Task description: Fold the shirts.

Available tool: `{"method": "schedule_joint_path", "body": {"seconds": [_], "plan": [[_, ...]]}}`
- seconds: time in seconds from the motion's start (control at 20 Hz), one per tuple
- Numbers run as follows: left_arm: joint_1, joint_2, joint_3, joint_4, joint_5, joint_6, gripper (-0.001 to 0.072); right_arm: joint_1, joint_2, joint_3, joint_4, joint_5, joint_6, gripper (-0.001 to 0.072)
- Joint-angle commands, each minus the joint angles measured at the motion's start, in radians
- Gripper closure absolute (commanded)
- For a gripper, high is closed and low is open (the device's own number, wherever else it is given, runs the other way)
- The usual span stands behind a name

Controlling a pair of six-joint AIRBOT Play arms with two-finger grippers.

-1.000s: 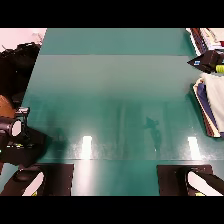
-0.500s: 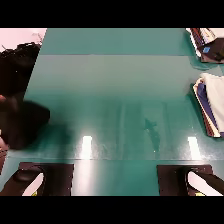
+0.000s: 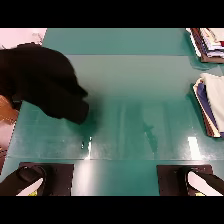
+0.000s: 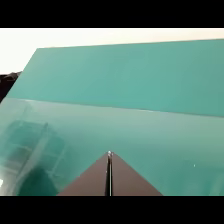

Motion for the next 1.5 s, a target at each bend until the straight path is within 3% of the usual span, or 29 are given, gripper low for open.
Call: {"method": "schedule_joint_path", "body": {"seconds": [0.0, 0.15, 0.2, 0.25, 0.3, 0.45, 0.7, 0.85, 1.0, 1.15, 1.3, 1.4, 1.45], "plan": [[-0.197, -0.202, 0.025, -0.098, 0.097, -0.004, 0.0685, 0.001, 0.001, 0.013, -0.001, 0.005, 0.0, 0.0691], [-0.329, -0.404, 0.025, -0.284, 0.252, 0.046, 0.068, 0.001, 0.001, 0.013, -0.001, 0.007, 0.0, 0.0692], [-0.363, -0.468, 0.025, -0.373, 0.308, 0.095, 0.0501, 0.001, 0.001, 0.013, -0.001, 0.008, 0.0, 0.0691], [-0.389, -0.523, 0.025, -0.451, 0.357, 0.132, 0.0181, 0.001, 0.001, 0.013, -0.001, 0.008, 0.0, 0.0691], [-0.403, -0.563, 0.025, -0.486, 0.382, 0.159, 0.0127, 0.001, 0.001, 0.013, -0.001, 0.008, 0.0, 0.0691], [-0.365, -0.597, 0.025, -0.386, 0.348, 0.188, 0.0127, 0.001, 0.001, 0.013, -0.001, 0.009, 0.0, 0.0691], [-0.067, -0.594, -0.013, -0.247, 0.157, 0.189, 0.0127, 0.001, 0.0, 0.013, -0.002, 0.023, 0.0, 0.0691], [0.111, -0.594, -0.142, -0.277, 0.147, 0.19, 0.0127, 0.001, 0.0, 0.013, -0.002, 0.045, 0.0, 0.0692], [0.22, -0.594, -0.321, -0.422, 0.174, 0.238, 0.0127, 0.001, 0.0, 0.013, -0.002, 0.049, 0.0, 0.0691], [0.243, -0.594, -0.466, -0.522, 0.222, 0.322, 0.0127, 0.001, 0.0, 0.013, -0.002, 0.049, 0.0, 0.0691], [0.239, -0.594, -0.525, -0.583, 0.276, 0.347, 0.0127, 0.001, 0.0, 0.013, -0.002, 0.051, 0.0, 0.0691], [0.239, -0.597, -0.541, -0.612, 0.296, 0.347, 0.0284, 0.001, 0.0, 0.012, -0.002, 0.061, 0.0, 0.0691], [0.239, -0.598, -0.544, -0.619, 0.299, 0.347, 0.0298, 0.001, 0.0, 0.012, -0.002, 0.069, 0.0, 0.0691]]}}
